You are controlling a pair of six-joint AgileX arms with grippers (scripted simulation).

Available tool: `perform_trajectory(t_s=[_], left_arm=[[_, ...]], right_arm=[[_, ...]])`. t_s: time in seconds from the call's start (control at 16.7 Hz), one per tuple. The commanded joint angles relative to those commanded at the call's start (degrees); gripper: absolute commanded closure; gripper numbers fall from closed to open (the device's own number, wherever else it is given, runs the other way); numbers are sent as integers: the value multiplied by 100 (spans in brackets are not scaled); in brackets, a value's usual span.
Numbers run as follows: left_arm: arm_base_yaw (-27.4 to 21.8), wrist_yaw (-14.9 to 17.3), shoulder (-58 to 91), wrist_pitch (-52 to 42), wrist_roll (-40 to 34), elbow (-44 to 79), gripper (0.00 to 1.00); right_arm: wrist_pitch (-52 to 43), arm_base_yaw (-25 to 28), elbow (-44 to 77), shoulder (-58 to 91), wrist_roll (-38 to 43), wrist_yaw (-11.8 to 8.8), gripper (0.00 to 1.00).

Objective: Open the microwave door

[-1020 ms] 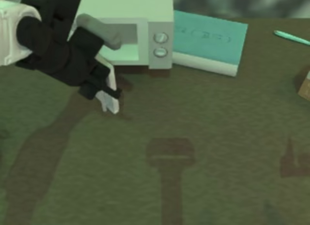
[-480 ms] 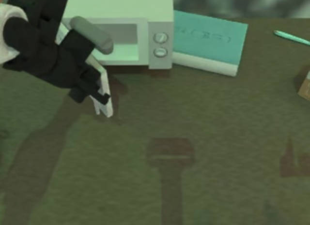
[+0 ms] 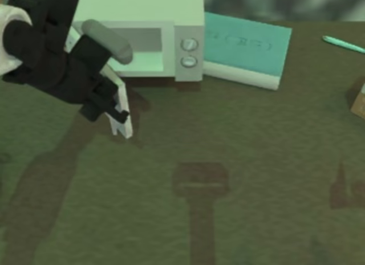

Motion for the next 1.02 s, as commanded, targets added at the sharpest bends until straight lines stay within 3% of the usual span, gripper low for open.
perform_trajectory(t_s=[1.02], left_arm=[[66,86,-7,-50,186,-11,100]], right_arm=[[0,0,0,0,0,0,0]])
